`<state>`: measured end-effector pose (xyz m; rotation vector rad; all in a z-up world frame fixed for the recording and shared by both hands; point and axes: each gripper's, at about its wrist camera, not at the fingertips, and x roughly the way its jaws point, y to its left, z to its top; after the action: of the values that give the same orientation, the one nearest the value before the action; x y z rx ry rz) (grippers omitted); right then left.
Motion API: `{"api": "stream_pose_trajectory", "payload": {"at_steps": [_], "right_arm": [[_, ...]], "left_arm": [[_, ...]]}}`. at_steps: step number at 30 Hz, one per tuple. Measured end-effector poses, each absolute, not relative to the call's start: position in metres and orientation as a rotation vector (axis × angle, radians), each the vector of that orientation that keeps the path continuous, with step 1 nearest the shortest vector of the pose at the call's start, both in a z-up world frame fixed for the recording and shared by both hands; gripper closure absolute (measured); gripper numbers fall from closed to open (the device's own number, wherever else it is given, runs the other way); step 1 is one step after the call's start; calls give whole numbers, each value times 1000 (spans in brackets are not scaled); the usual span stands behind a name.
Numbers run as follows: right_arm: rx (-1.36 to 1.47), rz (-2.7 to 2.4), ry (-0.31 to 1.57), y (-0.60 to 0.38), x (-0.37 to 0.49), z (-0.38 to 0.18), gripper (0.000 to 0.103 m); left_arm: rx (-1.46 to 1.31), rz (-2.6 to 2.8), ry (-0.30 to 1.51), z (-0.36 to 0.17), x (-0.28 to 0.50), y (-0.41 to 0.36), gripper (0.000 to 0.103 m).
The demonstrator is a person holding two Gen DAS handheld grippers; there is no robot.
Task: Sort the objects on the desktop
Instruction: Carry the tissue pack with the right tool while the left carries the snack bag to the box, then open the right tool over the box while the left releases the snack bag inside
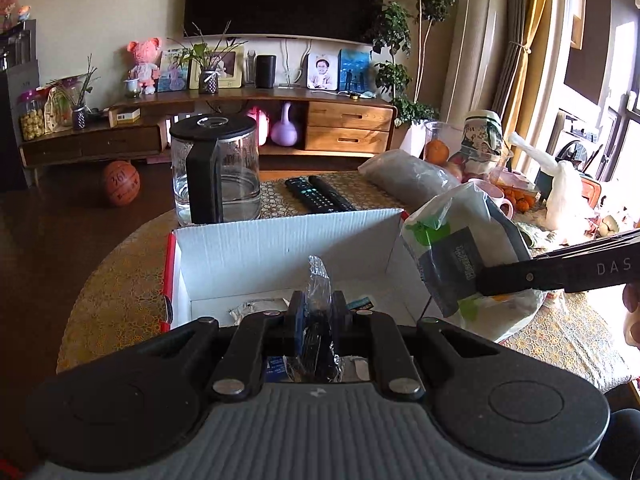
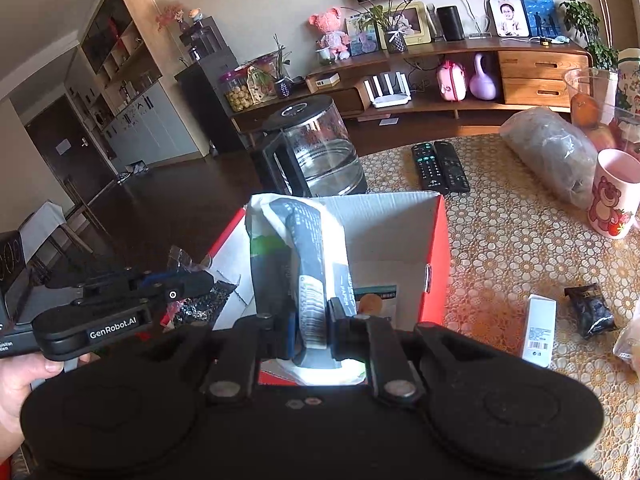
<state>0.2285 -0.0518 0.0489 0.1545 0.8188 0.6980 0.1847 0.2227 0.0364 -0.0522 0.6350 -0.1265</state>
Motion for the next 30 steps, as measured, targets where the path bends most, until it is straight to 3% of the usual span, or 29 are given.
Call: {"api": "stream_pose_trajectory", "payload": {"at_steps": [30], "right_arm": [[-92, 630, 906, 26, 260, -16, 88]], "left_arm": [[-8, -82, 806, -33, 233, 234, 91]]}}
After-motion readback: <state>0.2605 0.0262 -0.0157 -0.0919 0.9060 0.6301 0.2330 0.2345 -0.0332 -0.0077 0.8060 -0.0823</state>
